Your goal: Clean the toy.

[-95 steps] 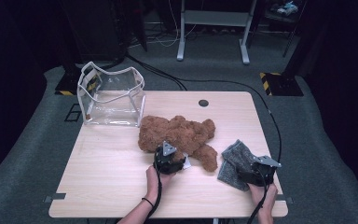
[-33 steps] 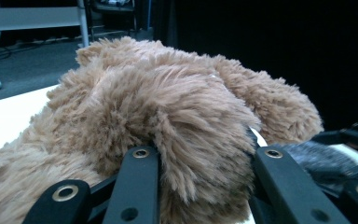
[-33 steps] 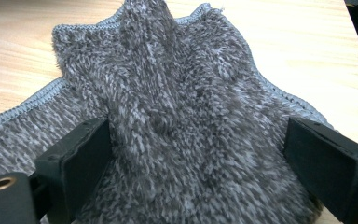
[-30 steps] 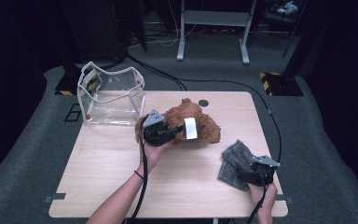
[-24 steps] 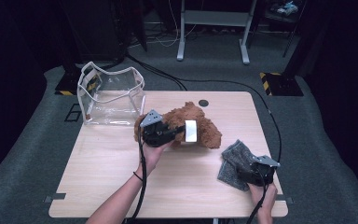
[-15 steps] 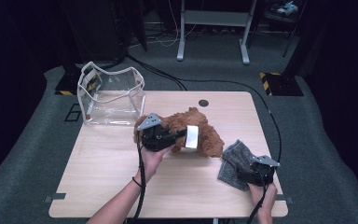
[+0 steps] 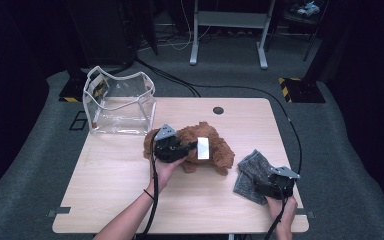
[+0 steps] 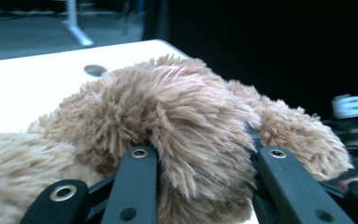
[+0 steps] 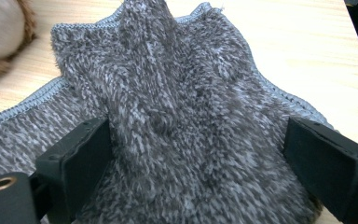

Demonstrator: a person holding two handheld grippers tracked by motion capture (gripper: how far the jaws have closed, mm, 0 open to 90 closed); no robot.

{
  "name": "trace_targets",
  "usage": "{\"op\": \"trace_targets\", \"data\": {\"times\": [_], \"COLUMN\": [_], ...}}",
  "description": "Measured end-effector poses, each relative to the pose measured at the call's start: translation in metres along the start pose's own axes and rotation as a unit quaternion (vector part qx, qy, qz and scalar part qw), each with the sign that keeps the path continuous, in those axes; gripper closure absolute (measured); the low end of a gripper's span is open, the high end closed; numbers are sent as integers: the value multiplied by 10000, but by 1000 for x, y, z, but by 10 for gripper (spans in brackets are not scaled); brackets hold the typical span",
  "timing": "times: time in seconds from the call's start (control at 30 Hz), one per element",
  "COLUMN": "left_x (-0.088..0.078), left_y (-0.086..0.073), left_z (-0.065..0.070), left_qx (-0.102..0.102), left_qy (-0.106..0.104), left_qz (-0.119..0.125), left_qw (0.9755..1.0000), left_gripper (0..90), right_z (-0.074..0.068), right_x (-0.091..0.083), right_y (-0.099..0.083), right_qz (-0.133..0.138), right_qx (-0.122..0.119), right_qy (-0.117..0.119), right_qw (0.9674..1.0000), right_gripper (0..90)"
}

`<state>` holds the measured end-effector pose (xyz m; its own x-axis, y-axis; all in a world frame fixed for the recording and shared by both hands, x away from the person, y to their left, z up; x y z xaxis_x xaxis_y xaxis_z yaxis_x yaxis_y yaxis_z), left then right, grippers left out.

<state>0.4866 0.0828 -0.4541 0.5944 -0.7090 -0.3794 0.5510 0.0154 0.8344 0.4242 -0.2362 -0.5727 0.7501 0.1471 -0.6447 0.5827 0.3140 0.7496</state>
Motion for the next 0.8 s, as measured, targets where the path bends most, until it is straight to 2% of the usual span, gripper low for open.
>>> {"op": "trace_targets", "data": {"times": [0.1, 0.27, 0.43, 0.53, 0.63, 0.8], "left_x": [7, 13, 12, 8, 4, -10], "left_y": [-1, -2, -3, -5, -6, 2], "left_z": [-12, -23, -28, -31, -34, -34], "left_qx": [-33, -27, 27, 82, 177, 507], "left_qy": [144, 298, 402, 440, 538, 705], "left_qz": [-59, -113, -207, -231, -185, -57], "left_qw": [9999, 9995, 9990, 9987, 9982, 9962], "left_gripper": [675, 634, 476, 414, 343, 260], "right_z": [0, 0, -1, -1, 0, 0], "right_x": [0, 0, 0, 0, 0, 0], "right_y": [0, 0, 0, 0, 0, 0], "right_qz": [3, -6, -8, -14, -11, -23], "right_qx": [-5, 10, 6, 3, -30, -37], "right_qy": [-3, -10, -13, -14, -12, -13], "right_qw": [10000, 10000, 10000, 10000, 10000, 10000], "right_gripper": [76, 76, 76, 76, 76, 76]}}
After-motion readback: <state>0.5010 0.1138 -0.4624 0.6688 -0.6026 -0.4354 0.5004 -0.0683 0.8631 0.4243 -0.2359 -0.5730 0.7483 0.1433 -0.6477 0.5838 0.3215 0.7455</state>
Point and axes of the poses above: each handheld gripper's, and its own axes: x roughly forward along the jaws, y roughly out of its top, z roughly to its right, the point moved 7 cm from there along x, roughly forward along the jaws, and after that the axes turned 11 degrees about -x, right-handed, at the moved point
